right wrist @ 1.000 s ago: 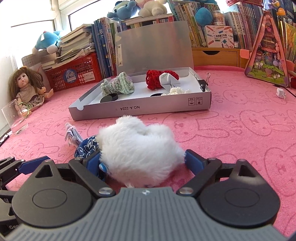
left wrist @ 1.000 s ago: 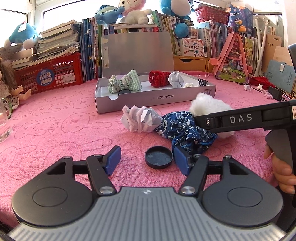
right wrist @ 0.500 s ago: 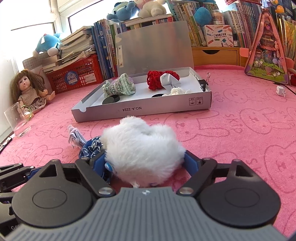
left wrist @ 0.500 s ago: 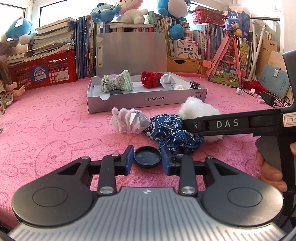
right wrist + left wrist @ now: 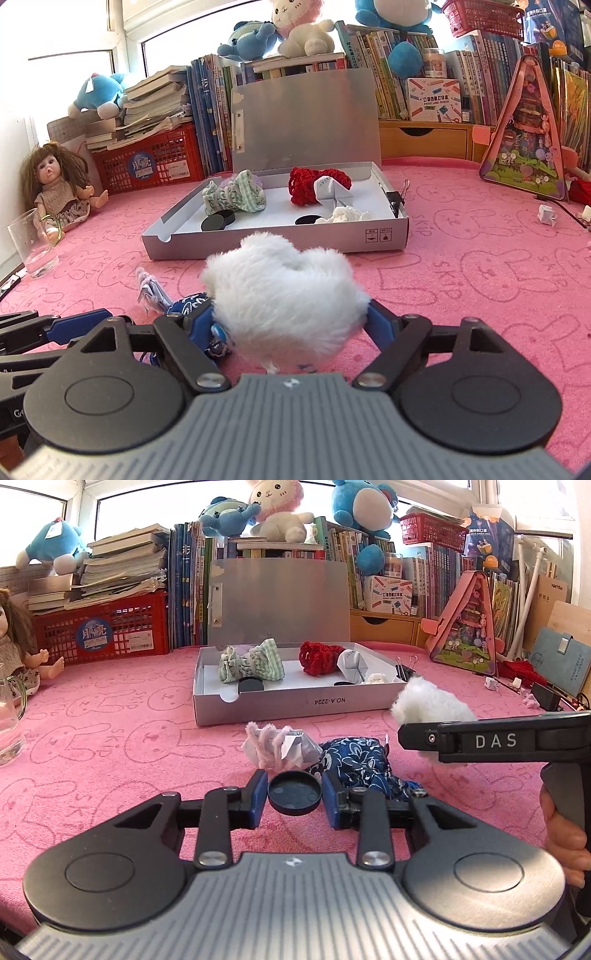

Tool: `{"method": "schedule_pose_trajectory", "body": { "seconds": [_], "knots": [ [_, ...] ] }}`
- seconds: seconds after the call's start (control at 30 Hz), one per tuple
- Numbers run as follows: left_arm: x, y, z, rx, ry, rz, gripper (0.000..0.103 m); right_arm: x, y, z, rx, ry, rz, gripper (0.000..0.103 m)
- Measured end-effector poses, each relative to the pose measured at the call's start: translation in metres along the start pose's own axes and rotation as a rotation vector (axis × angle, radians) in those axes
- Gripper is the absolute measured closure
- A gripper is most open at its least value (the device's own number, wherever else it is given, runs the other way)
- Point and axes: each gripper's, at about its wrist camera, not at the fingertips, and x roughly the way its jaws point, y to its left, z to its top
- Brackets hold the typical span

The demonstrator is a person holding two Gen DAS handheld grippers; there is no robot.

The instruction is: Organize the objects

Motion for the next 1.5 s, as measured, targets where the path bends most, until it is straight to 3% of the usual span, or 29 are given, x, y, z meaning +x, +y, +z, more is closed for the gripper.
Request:
{"method": "schedule_pose_trajectory", "body": {
  "seconds": [0.53, 0.67, 1.07, 1.37, 1.5],
  "knots": [
    [0.016, 0.011, 0.041, -0.010, -0.049, 0.054, 0.066, 0.005, -0.015, 0.028, -0.006, -0.028, -0.078, 0.018],
    [0.019, 0.012, 0.039, -0.015, -0.041, 0.050, 0.066, 0.006, -0.018, 0.015, 0.028, -0.006, -0.051, 0.015],
    [0.024, 0.013, 0.030, -0.026, -0.009, 0.061, 0.066, 0.020, -0.019, -0.010, 0.115, 0.039, -0.102, 0.003],
    [0.029, 0.014, 0.030, -0.027, -0.004, 0.071, 0.066, 0.037, -0.006, 0.001, 0.021, 0.095, -0.122, 0.002],
    [0.032, 0.015, 0.029, -0.033, 0.004, 0.074, 0.066, 0.054, 0.002, 0.005, -0.037, 0.159, -0.179, 0.000]
  ]
}}
